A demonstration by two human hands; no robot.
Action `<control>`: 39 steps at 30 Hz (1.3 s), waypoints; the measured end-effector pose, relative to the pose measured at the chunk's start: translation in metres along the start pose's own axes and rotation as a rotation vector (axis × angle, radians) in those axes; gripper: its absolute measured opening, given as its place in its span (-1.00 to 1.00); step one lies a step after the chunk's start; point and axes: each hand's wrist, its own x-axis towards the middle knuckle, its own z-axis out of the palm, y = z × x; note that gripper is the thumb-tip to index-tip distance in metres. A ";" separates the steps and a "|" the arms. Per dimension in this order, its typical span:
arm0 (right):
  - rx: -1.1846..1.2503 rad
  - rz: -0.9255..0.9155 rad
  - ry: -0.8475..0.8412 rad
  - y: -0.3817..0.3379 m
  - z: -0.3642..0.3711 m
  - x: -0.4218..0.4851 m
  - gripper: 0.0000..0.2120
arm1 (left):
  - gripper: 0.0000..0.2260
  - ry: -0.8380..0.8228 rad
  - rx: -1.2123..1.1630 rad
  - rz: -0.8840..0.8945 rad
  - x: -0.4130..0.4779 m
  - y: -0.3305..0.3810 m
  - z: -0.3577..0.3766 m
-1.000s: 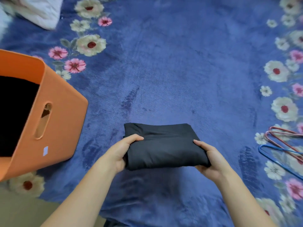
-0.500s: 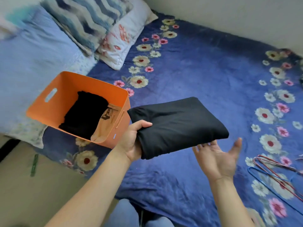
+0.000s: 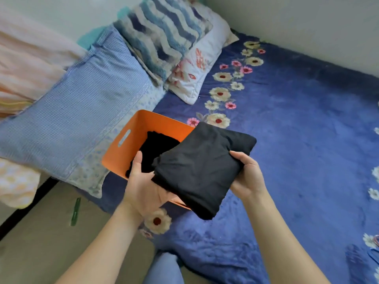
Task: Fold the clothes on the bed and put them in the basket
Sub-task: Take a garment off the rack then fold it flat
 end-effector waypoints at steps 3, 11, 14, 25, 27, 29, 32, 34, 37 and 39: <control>-0.123 0.116 0.040 0.027 0.041 0.035 -0.80 | -0.24 0.147 0.080 -0.295 0.023 0.047 -0.036; -0.362 0.302 0.445 0.084 0.052 0.120 -0.65 | -0.78 0.468 0.704 -0.835 0.083 0.079 -0.114; -0.310 0.242 0.523 0.080 0.041 0.141 -0.66 | -0.77 0.458 0.689 -0.779 0.108 0.069 -0.128; -1.045 0.240 0.835 0.107 -0.005 0.227 -0.79 | -0.52 0.463 1.075 -0.812 0.167 -0.018 -0.199; -1.235 0.208 0.785 0.108 -0.008 0.227 -0.75 | -0.54 0.432 1.152 -0.770 0.170 -0.019 -0.203; -1.411 0.193 0.737 0.110 -0.005 0.226 -0.90 | -0.54 0.409 1.207 -0.744 0.170 -0.018 -0.208; -1.657 0.025 0.763 0.120 0.004 0.221 -0.46 | -0.44 0.418 1.519 -0.572 0.167 -0.024 -0.210; -1.888 -0.217 0.571 0.125 0.008 0.220 -0.34 | -0.36 0.422 1.822 -0.314 0.169 -0.029 -0.202; -2.232 -0.126 0.241 0.126 0.004 0.224 -0.14 | -0.22 0.041 2.114 -0.142 0.179 -0.034 -0.193; -2.347 0.139 0.155 0.122 -0.010 0.233 -0.16 | -0.15 -0.191 2.242 -0.353 0.187 -0.038 -0.202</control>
